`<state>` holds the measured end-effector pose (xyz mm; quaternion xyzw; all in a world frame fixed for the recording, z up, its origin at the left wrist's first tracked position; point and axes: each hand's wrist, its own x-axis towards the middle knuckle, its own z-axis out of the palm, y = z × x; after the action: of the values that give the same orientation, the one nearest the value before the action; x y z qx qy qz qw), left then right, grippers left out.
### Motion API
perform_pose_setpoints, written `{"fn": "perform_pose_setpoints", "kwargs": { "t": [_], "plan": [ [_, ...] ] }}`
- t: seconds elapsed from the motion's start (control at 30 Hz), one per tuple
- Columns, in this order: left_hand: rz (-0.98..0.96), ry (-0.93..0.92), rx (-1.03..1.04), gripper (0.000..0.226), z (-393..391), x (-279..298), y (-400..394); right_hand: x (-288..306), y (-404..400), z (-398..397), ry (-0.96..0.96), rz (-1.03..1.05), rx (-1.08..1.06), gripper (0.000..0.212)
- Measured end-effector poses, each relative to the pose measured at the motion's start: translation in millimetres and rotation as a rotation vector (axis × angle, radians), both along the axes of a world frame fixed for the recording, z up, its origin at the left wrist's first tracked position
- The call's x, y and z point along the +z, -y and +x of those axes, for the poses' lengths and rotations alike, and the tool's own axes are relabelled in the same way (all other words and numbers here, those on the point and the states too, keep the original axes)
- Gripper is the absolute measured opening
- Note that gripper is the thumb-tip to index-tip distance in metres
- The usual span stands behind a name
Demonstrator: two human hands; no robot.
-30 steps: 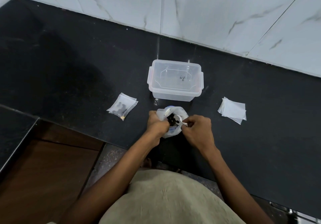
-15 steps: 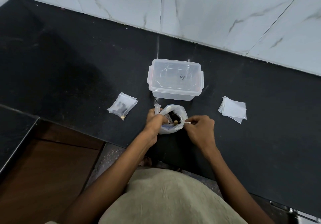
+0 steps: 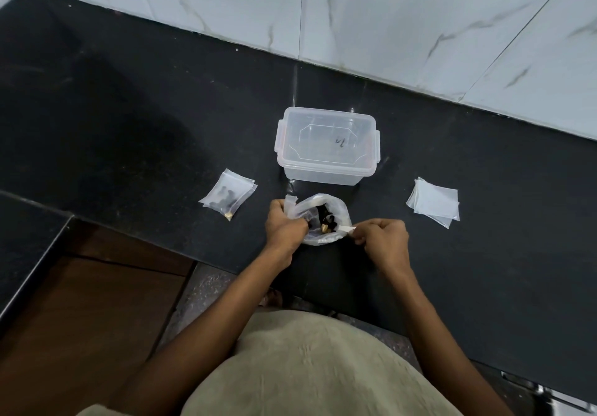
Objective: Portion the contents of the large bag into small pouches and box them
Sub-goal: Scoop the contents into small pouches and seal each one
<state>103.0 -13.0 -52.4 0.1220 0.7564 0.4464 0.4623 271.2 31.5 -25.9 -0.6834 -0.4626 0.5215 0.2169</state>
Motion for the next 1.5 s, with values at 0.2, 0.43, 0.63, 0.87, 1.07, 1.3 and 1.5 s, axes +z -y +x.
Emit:
{"fn": "perform_pose_setpoints", "kwargs": {
  "t": [0.2, 0.43, 0.63, 0.87, 1.07, 1.3, 1.5],
  "plan": [
    [0.022, -0.044, 0.01, 0.036, 0.1, -1.3, -0.9, -3.5, -6.0, -1.3, -0.093, -0.079, -0.055, 0.011],
    [0.015, -0.089, -0.003, 0.039, -1.2, -5.0, 0.5, -5.5, -10.9, 9.3, -0.203, -0.241, -0.168, 0.009],
    [0.022, -0.149, -0.068, 0.041, 0.6, -5.6, 0.2, -1.4, -4.9, 1.0, 0.092, 0.027, 0.115, 0.014],
    [0.039, -0.178, -0.003, 0.042, 1.0, -9.3, -0.2, 4.6, -2.9, -2.4, 0.257, 0.286, 0.454, 0.015],
    [0.057, -0.182, 0.059, 0.04, -1.6, -6.4, 0.7, -2.6, -14.0, 6.9, 0.011, 0.047, 0.169, 0.017],
    [0.066, -0.287, -0.087, 0.04, -2.2, -6.6, 4.4, -11.7, -1.3, 10.2, -0.133, -0.016, -0.038, 0.016],
    [0.119, -0.459, -0.177, 0.043, -1.2, -3.6, 6.4, -2.2, -2.9, 10.0, -0.269, -0.01, -0.021, 0.016]
  ]
}}
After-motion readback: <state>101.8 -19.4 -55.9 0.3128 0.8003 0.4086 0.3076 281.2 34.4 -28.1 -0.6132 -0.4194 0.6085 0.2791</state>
